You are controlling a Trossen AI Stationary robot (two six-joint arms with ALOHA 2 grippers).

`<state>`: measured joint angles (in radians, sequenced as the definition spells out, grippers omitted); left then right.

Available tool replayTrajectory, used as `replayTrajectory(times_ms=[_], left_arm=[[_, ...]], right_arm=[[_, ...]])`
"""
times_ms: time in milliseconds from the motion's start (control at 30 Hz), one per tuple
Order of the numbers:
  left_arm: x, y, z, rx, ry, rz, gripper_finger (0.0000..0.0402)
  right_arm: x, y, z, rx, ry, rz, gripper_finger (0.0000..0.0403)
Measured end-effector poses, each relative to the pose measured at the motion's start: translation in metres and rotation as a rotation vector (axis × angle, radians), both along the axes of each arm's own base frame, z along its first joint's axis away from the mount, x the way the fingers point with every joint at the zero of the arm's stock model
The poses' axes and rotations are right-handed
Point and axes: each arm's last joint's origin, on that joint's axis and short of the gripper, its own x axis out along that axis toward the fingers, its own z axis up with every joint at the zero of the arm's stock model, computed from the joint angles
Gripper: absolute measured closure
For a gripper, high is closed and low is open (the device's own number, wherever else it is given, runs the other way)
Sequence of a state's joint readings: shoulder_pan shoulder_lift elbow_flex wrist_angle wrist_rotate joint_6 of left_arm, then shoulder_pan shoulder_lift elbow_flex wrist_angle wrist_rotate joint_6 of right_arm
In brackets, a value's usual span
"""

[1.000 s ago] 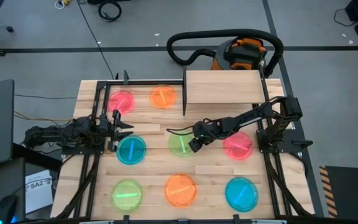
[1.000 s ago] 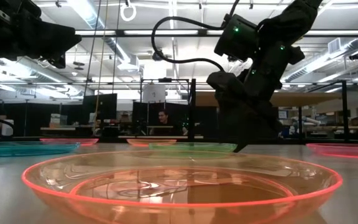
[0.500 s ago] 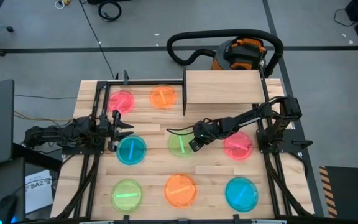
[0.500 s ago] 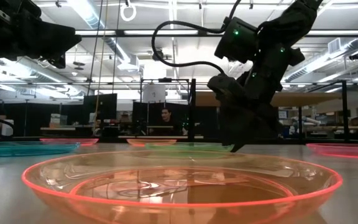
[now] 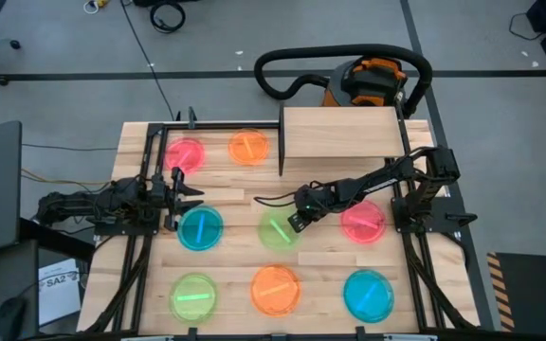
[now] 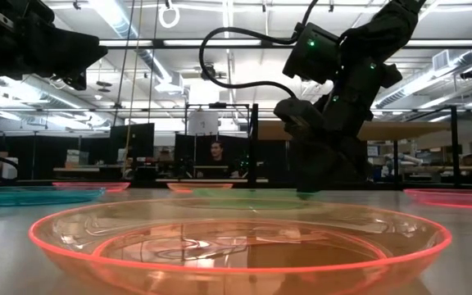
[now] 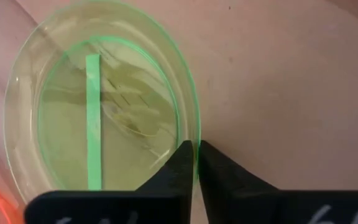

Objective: Place and stack plates onto a shelf
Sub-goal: Put the top green plate on the shelf

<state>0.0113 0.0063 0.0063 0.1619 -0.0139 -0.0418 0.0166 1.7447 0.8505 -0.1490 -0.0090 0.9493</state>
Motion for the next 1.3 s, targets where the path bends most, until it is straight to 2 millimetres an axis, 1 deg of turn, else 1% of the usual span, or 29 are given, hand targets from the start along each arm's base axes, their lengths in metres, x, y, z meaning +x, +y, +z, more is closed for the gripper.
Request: replayTrajectory(times_ms=[167, 467, 600, 767, 933, 1133, 1300], left_arm=[[0.0, 0.0, 0.0, 0.0, 0.0, 0.0, 0.028], [0.0, 0.0, 0.0, 0.0, 0.0, 0.0, 0.028], [0.0, 0.0, 0.0, 0.0, 0.0, 0.0, 0.028], [0.0, 0.0, 0.0, 0.0, 0.0, 0.0, 0.028], [0.0, 0.0, 0.0, 0.0, 0.0, 0.0, 0.028], [0.0, 0.0, 0.0, 0.0, 0.0, 0.0, 0.028], [0.0, 0.0, 0.0, 0.0, 0.0, 0.0, 0.028]], right_arm=[[0.0, 0.0, 0.0, 0.0, 0.0, 0.0, 0.0396], [0.0, 0.001, 0.002, 0.031, -0.011, 0.02, 0.0395], [0.0, 0.002, 0.01, 0.049, -0.042, 0.031, 0.0395], [-0.002, -0.001, 0.026, 0.079, -0.098, 0.04, 0.0396], [-0.007, -0.008, 0.048, 0.074, -0.177, 0.025, 0.0396], [-0.018, -0.019, 0.081, 0.097, -0.296, 0.019, 0.0396], [-0.033, -0.031, 0.113, 0.1, -0.413, 0.004, 0.0396]])
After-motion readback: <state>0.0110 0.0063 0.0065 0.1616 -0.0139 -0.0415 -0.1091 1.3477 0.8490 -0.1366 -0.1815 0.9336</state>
